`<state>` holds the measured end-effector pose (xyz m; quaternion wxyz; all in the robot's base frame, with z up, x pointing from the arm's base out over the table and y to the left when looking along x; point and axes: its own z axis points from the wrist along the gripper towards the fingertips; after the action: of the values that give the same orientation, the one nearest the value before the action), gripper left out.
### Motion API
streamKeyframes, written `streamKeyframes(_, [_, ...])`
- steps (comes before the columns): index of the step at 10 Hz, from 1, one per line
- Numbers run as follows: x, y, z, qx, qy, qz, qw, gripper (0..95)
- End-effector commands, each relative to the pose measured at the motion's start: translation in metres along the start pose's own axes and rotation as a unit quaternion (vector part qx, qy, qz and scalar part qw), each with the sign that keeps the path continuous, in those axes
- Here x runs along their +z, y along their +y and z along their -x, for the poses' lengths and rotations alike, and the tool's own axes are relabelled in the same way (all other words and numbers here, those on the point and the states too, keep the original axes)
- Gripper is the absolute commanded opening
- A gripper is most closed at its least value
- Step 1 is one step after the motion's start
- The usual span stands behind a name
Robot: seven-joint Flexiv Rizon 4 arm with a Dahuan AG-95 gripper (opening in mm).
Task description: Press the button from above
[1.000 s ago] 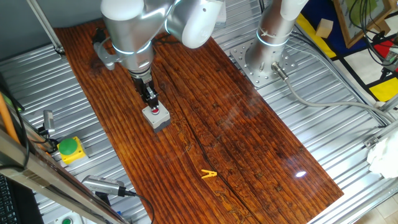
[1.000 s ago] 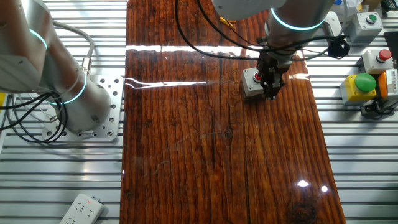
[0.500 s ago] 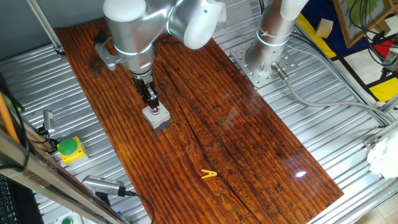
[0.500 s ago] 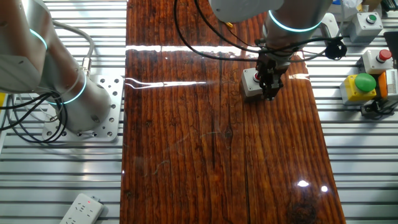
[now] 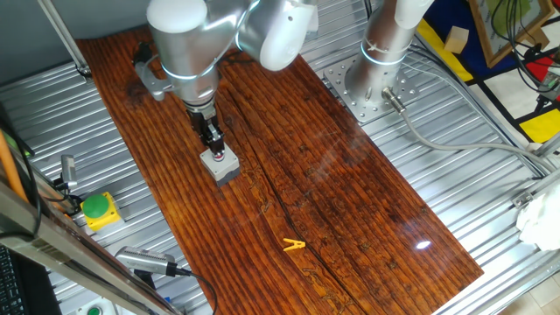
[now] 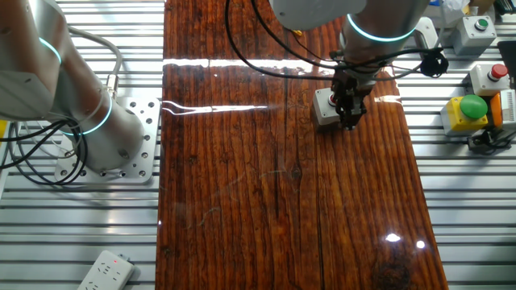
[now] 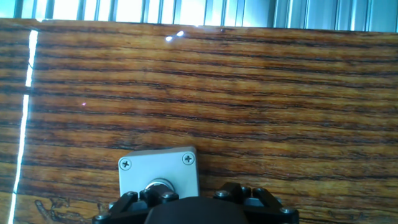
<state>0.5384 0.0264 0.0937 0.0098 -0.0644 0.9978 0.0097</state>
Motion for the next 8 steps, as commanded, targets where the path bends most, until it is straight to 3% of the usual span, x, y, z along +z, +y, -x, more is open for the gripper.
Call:
streamKeyframes(1, [0.002,0.0,0.0,0.0,0.002,-0.001,1.0,57.0])
streamKeyframes(5, [0.005,-0.001,0.0,-0.002,0.002,0.001,1.0,57.0])
streamKeyframes(8, [-0.018,0.0,0.003,-0.004,0.01,0.001,0.9999,57.0])
